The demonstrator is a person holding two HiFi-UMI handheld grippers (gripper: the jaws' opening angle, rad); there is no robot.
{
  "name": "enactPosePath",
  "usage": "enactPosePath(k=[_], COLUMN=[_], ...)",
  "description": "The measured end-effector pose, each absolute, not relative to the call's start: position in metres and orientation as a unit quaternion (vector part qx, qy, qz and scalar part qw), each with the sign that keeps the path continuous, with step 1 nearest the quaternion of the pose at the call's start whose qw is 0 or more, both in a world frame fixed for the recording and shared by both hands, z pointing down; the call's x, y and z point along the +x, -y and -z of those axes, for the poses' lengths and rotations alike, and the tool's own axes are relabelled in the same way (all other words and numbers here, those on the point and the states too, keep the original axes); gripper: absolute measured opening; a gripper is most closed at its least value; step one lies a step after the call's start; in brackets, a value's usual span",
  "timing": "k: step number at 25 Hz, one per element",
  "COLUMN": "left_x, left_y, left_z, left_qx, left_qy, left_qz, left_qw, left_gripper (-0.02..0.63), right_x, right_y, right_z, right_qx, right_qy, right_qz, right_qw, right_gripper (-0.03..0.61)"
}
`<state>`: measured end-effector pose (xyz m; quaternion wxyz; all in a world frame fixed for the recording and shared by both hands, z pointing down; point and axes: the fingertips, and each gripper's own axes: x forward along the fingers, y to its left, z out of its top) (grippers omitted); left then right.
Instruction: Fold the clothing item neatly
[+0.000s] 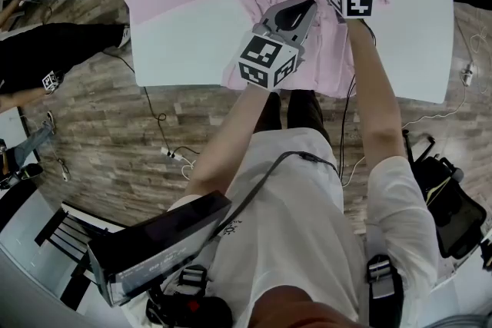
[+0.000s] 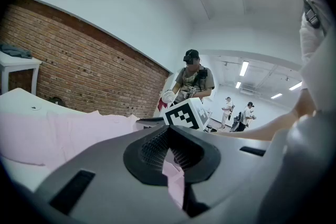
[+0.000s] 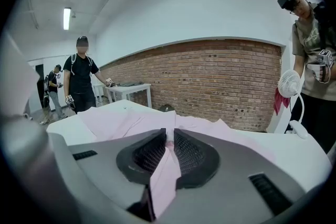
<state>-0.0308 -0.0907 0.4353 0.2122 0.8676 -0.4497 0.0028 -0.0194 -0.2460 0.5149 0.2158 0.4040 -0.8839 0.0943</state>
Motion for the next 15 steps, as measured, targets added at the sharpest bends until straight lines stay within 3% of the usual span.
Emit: enactPosePath(k=[15], left_x=[-0.038], left_y=[0.091], left_z=[-0.437], left_qx=[0.865], left_qy=[0.454], left_qz=[-0.004], left_qw=[0.213], left_gripper=[0.002], right_x=[-0.039], right_y=[0.239], right_z=[-0.519], right_qx=[0.385], right_qy=[0.892], right_qz=[-0.095], right_qw=[0.218], right_gripper=[0.051])
